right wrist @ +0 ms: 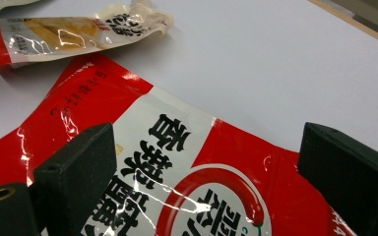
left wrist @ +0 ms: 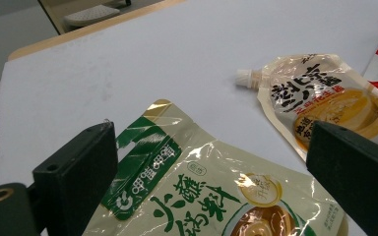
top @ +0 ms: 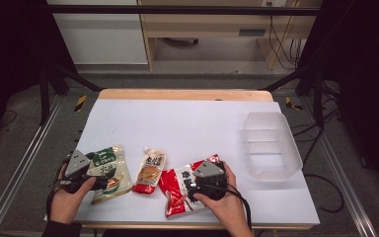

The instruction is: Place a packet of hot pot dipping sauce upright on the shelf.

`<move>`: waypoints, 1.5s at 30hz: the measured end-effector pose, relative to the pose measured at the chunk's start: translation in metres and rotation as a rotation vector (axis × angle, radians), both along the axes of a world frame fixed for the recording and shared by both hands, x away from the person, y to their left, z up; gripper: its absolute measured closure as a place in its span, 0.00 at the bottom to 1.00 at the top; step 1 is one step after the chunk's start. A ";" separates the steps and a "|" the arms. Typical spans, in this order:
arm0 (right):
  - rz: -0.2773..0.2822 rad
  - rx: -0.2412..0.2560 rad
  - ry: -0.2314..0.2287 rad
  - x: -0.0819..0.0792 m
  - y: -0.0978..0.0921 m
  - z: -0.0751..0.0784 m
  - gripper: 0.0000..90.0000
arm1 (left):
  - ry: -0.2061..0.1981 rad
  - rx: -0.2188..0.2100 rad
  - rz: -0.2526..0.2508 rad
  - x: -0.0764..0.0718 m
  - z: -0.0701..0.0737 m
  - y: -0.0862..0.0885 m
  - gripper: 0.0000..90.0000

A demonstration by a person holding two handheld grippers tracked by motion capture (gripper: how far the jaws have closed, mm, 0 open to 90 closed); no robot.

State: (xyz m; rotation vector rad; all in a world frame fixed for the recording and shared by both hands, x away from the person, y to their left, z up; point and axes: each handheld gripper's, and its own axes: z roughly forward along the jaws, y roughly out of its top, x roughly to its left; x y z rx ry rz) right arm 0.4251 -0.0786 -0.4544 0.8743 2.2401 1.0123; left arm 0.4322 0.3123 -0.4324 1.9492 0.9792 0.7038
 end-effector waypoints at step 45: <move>-0.012 -0.006 0.008 -0.005 -0.012 0.003 0.11 | 0.207 0.032 -0.005 0.053 -0.030 0.071 0.11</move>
